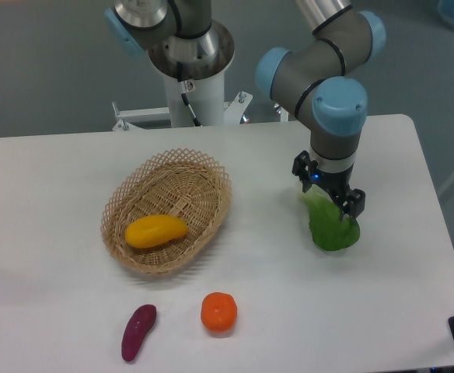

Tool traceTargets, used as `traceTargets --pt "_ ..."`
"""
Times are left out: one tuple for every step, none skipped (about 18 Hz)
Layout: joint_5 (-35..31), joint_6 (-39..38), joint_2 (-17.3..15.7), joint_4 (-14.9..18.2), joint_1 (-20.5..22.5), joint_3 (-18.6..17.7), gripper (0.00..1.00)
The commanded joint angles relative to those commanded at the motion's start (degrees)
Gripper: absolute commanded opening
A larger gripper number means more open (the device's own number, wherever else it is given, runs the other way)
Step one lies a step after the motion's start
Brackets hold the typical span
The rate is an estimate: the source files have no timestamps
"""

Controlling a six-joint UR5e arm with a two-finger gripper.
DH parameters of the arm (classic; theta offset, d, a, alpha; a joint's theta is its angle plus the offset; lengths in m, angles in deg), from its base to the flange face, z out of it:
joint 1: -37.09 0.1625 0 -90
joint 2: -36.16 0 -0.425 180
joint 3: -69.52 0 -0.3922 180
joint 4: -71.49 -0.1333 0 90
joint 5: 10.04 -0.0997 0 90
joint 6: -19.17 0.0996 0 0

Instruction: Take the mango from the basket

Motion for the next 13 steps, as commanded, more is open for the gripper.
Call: traceTargets --pt "0.09 0.00 0.00 0.00 0.00 0.00 1.00" --pt "0.09 0.00 0.00 0.00 0.00 0.00 1.00" --pt "0.09 0.09 0.00 0.00 0.00 0.00 1.00" --pt "0.00 0.00 0.00 0.00 0.00 0.00 1.00" --pt "0.00 0.00 0.00 0.00 -0.09 0.00 1.00" --pt "0.09 0.00 0.00 0.00 0.00 0.00 1.00" --pt "0.00 0.00 0.00 0.00 0.00 0.00 1.00" --pt "0.00 0.09 -0.09 0.00 -0.09 0.09 1.00" --pt "0.35 0.00 -0.09 0.09 0.00 0.35 1.00" --pt "0.53 0.00 -0.09 0.09 0.00 0.35 1.00" --pt "0.44 0.00 -0.09 0.09 -0.09 0.26 1.00" --pt "0.44 -0.09 -0.09 0.09 -0.09 0.35 1.00" --pt "0.53 -0.26 -0.09 0.09 -0.09 0.26 1.00"
